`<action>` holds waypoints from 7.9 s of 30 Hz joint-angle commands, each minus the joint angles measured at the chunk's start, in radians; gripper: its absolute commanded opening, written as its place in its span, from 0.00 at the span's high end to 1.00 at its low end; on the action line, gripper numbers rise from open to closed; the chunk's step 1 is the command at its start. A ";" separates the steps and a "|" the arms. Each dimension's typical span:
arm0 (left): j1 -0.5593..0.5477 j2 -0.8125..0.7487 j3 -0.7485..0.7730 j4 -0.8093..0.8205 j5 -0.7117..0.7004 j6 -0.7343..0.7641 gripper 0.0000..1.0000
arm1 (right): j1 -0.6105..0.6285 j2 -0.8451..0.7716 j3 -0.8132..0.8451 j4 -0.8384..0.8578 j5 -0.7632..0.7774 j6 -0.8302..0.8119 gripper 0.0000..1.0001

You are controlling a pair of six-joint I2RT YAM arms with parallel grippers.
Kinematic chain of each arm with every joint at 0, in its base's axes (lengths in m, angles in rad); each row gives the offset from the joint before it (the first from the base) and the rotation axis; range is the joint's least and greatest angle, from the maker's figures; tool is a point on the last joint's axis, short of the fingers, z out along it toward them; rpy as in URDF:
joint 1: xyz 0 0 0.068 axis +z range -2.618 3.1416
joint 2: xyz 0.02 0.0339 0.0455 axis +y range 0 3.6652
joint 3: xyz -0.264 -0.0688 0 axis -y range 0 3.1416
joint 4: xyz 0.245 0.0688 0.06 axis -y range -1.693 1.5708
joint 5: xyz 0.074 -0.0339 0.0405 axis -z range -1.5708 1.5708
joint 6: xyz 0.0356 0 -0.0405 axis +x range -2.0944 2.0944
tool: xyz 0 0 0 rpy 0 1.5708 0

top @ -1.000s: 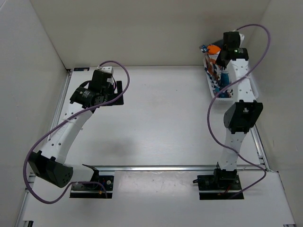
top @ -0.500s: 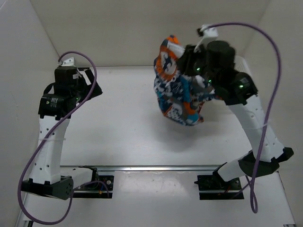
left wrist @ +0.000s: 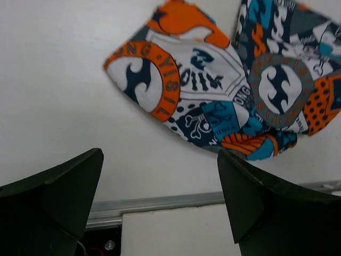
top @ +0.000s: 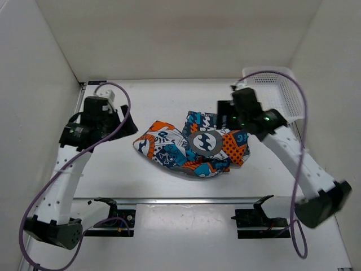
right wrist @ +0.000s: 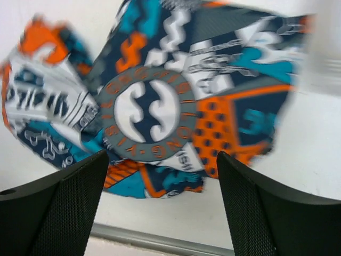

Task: Fold and stack the shorts
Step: Move the shorts to the center of the board, then flatten the shorts out, then fold the shorts

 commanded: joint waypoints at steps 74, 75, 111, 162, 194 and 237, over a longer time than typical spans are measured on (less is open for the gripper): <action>0.156 0.298 0.077 -0.017 -0.055 -0.117 0.60 | 0.141 0.044 0.021 0.044 -0.067 0.019 0.28; 0.171 0.284 0.023 -0.002 -0.037 -0.131 0.54 | 0.236 -0.020 -0.048 0.056 -0.084 0.068 0.28; 0.343 0.593 -0.096 0.181 0.112 -0.208 0.90 | 0.532 0.238 -0.102 -0.013 0.187 -0.041 1.00; 0.283 0.572 -0.280 0.276 0.181 -0.183 0.02 | -0.253 -0.100 -0.667 0.516 -0.522 0.464 0.16; 0.283 0.594 0.021 0.185 0.215 -0.206 0.90 | -0.311 0.131 -0.358 0.474 -0.402 0.398 1.00; 0.286 0.039 0.906 -0.028 0.038 -0.161 0.90 | -0.291 -0.353 0.481 -0.244 -0.506 -0.039 1.00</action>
